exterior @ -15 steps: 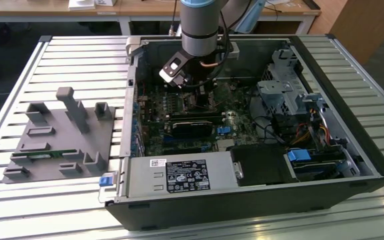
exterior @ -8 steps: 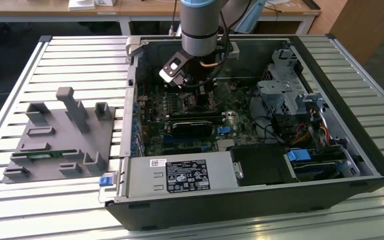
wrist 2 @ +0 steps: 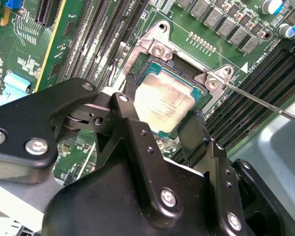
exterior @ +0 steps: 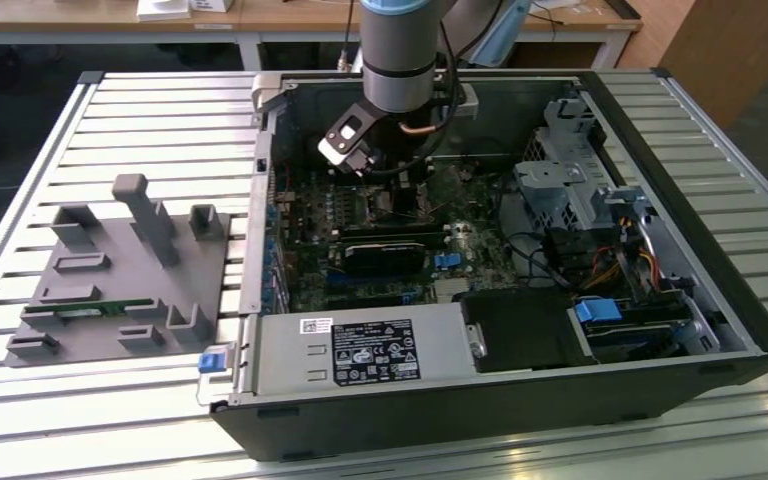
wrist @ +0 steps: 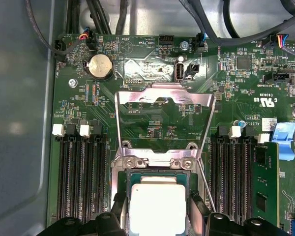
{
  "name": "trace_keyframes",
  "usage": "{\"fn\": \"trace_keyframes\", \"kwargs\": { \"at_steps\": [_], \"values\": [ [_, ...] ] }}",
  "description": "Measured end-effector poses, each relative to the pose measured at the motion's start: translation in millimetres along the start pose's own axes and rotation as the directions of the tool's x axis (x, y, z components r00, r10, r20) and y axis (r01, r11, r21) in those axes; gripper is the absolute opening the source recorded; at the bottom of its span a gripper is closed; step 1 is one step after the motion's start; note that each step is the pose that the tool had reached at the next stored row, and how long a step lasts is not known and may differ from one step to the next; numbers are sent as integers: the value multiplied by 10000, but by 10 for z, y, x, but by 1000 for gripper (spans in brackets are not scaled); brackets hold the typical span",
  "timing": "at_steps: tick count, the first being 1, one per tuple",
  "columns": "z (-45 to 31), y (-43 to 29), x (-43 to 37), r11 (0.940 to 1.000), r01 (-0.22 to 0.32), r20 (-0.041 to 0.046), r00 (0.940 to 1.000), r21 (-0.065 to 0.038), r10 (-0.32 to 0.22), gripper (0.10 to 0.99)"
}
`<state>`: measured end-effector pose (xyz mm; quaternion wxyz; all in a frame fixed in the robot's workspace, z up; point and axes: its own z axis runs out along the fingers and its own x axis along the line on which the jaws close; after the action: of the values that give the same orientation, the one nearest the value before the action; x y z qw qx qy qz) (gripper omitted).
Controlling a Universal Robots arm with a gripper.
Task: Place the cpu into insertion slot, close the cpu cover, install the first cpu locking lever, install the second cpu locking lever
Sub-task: 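Place the cpu into insertion slot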
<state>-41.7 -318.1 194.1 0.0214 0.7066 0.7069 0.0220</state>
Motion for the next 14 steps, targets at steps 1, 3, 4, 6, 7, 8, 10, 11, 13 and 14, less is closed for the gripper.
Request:
{"fn": "trace_keyframes", "kwargs": {
  "at_steps": [1,3,4,6,7,8,10,11,13,14],
  "values": [
    [0,0,0,10000,0,0,10000,0,0,616],
    [-1,-1,0,10000,0,-1,10000,-1,0,616],
    [-4,-1,-1,10000,0,1,10000,0,0,616],
    [-26,1,0,10000,0,1,10000,0,0,616],
    [-45,2,0,10000,-1,2,10000,1,1,616],
    [-67,3,0,10000,-1,0,10000,2,1,616],
    [-110,6,0,10000,-1,2,10000,11,1,616],
    [-120,7,0,10000,0,2,10000,14,0,600],
    [-121,7,0,10000,-1,-1,10000,14,1,537],
    [-121,7,-2,10000,0,-1,10000,15,0,475]
  ]
}}
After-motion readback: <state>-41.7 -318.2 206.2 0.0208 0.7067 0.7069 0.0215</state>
